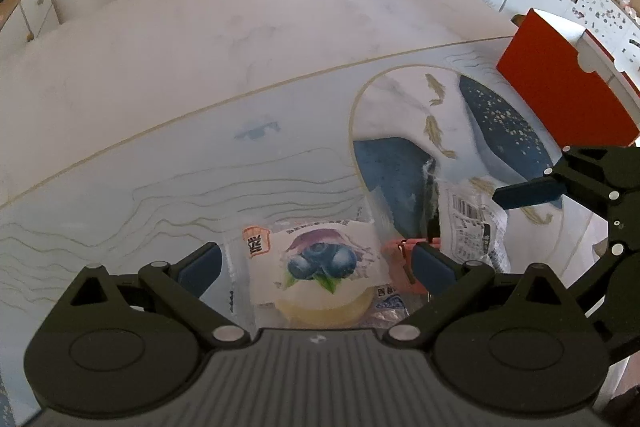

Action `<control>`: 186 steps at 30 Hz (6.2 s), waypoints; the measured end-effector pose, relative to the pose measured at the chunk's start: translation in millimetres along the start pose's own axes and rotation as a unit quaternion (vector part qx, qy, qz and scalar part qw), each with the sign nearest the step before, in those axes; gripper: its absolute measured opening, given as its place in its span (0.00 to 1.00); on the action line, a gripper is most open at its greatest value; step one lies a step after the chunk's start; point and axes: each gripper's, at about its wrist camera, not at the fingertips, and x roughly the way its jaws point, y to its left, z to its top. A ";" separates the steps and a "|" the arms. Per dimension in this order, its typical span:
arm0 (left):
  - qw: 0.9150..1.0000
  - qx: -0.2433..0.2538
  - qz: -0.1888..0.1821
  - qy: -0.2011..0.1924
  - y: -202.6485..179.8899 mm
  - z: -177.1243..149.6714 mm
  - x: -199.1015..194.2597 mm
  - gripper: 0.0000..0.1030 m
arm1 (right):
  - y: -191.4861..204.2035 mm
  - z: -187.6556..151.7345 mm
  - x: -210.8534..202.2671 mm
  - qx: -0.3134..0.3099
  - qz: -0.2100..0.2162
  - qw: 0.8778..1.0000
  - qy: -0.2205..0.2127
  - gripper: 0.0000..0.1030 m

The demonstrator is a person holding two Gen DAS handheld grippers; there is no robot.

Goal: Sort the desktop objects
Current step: 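Close the left gripper on the bread bag while right grasps the white packet, then carry the bread bag and white packet with both grippers over the box, then lower the bread bag and white packet into the box and open both grippers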

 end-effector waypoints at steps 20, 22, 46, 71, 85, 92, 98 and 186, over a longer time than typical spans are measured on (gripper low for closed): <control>1.000 -0.025 -0.006 -0.008 2.3 -2.1 -0.1 0.89 | -8.5 -0.4 7.6 0.021 0.007 1.000 0.017 0.67; 1.000 -0.028 -0.003 -0.011 2.5 -2.6 -1.7 0.83 | -7.7 -0.6 5.7 0.021 0.007 1.000 0.015 0.66; 0.998 -0.045 0.010 -0.037 -4.1 -13.2 -27.6 0.47 | -10.3 -10.7 -23.6 0.028 0.002 1.000 -0.008 0.62; 0.996 -0.070 0.025 -0.053 -21.8 -37.6 -62.1 0.45 | -23.8 -42.6 -58.1 0.044 -0.022 0.999 -0.016 0.62; 0.996 -0.071 0.021 -0.058 -52.4 -40.9 -76.5 0.45 | -52.9 -73.9 -80.3 0.067 -0.032 0.997 -0.019 0.62; 0.996 -0.066 0.016 -0.064 -75.4 -38.0 -85.0 0.45 | -69.2 -88.0 -93.4 0.075 -0.036 0.996 -0.020 0.62; 0.996 -0.061 0.010 -0.065 -96.9 -32.9 -86.4 0.45 | -87.4 -99.6 -104.4 0.082 -0.042 0.996 -0.020 0.62; 0.990 0.088 -0.067 -0.087 -340.6 131.8 -3.1 0.45 | -336.7 -98.5 -174.8 0.080 -0.128 0.987 -0.062 0.61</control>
